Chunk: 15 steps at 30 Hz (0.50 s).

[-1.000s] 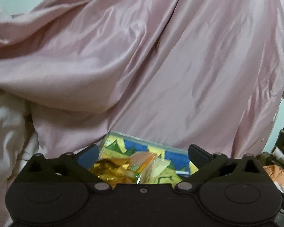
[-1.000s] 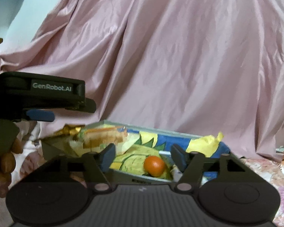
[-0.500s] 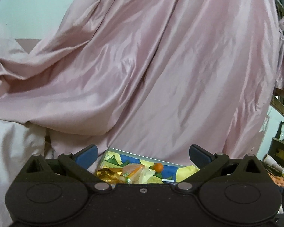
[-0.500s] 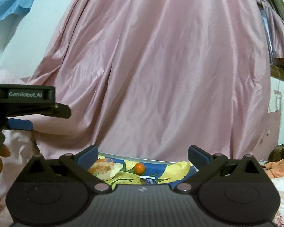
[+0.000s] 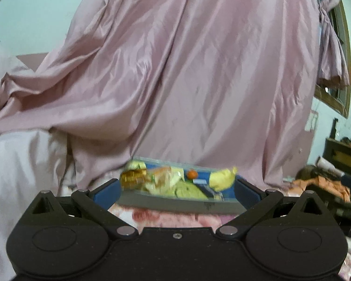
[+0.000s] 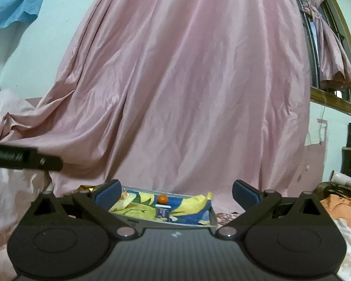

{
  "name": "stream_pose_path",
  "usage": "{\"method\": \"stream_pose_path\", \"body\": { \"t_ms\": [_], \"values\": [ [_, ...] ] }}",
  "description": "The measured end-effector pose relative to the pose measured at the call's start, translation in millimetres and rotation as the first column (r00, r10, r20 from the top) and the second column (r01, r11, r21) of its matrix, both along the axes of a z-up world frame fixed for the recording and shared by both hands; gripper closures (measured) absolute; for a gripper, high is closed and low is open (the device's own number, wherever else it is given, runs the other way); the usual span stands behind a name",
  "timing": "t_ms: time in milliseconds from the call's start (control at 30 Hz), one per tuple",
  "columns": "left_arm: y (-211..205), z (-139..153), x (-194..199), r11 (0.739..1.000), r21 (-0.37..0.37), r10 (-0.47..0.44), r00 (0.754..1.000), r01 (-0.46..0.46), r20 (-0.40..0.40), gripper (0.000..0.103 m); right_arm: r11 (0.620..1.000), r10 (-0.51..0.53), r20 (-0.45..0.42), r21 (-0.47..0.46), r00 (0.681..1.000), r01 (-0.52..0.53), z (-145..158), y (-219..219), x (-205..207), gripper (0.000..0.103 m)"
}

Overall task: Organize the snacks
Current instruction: 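Raise both tools away from the tray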

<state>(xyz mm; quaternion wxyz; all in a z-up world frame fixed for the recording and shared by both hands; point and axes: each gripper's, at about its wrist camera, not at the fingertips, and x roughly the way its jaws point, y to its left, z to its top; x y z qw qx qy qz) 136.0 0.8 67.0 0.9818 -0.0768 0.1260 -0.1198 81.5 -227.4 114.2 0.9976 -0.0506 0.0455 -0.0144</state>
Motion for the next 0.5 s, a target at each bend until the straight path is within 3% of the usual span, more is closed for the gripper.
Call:
{"method": "stream_pose_path", "body": {
  "t_ms": [500],
  "values": [
    [-14,-27,-42,0.994,0.062,-0.08,0.985,0.09,-0.154,0.001,0.998,-0.054,-0.166,0.015,0.985,0.057,-17,-17,-65,0.0]
  ]
}}
